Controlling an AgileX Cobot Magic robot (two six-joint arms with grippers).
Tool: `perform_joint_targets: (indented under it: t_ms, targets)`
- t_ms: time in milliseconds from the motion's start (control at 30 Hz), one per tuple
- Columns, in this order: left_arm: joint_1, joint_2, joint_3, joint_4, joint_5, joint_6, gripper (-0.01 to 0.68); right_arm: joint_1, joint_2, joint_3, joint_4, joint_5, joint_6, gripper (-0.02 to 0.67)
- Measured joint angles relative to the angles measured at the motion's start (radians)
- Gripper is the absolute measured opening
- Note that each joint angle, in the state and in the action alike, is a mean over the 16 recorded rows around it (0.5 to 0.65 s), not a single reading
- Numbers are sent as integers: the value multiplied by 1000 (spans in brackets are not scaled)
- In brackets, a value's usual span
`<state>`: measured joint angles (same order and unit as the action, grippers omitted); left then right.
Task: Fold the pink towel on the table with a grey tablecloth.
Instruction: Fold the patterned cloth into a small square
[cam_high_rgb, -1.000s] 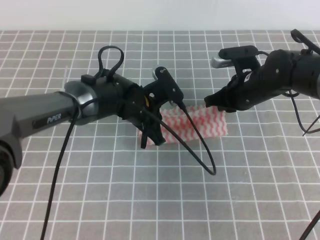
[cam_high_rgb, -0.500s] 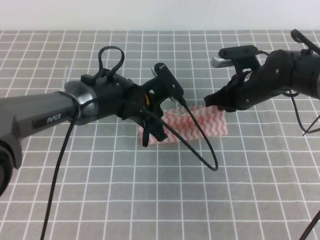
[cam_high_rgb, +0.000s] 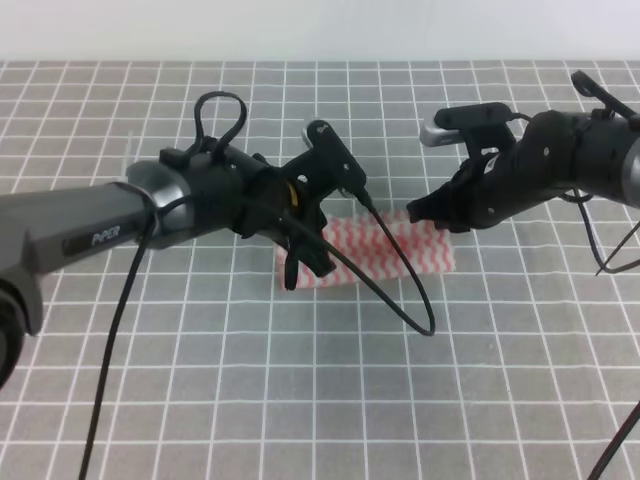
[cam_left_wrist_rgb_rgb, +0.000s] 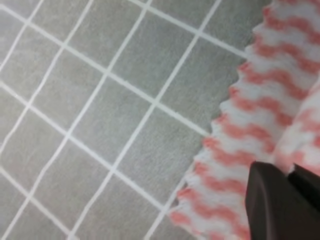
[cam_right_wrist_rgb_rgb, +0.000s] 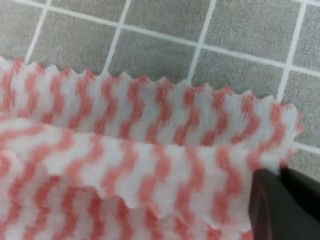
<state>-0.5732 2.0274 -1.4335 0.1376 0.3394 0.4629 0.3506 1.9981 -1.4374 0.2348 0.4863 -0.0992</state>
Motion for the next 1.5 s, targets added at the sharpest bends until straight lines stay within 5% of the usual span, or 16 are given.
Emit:
perform_joint_targets:
  t_ms: [433,633,967,1167,1500]
  targets:
    - [13,15,0,1,-13,-9,1,0,8,0,2,-23,-1,5]
    - [13,32,0,1,-23,-9,29,0,6,0,3,-36,-2,102]
    - [21,46,1,2,-84,-19,188,0,10,0,3,-54,-3,287]
    - [45,48,1,3,-142,-27,263,-4,12,0,3,-33,6,319]
    - [97,24,1,-3,-95,-86,233,-16,12,0,12,65,22,352]
